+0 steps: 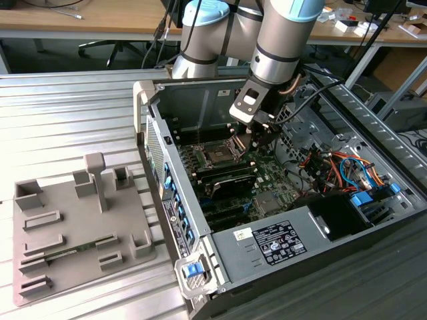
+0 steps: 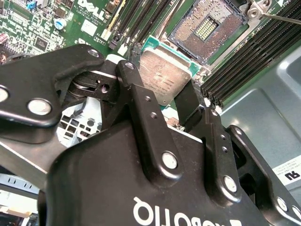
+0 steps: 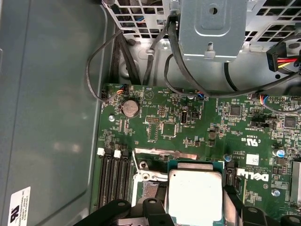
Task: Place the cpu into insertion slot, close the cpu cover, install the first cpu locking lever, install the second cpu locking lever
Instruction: 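Place the cpu into insertion slot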
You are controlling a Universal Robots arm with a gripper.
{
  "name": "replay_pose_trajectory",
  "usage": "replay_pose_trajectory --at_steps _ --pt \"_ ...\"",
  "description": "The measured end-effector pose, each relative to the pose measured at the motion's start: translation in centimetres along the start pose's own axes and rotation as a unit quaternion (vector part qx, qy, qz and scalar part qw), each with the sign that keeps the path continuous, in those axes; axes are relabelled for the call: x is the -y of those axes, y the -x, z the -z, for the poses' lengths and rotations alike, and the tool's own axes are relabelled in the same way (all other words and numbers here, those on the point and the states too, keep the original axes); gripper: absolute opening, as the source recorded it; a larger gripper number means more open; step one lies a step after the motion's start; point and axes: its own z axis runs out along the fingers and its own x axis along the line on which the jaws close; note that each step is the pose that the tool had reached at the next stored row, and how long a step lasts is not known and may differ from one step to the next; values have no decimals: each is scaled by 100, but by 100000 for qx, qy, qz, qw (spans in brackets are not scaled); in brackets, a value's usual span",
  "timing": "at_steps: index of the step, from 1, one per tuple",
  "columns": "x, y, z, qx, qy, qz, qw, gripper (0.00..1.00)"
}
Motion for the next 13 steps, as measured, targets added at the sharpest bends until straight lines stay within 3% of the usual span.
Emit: replay_pose_trajectory --at_steps 13 --pt "0 0 -6 144 -18 -629 99998 54"
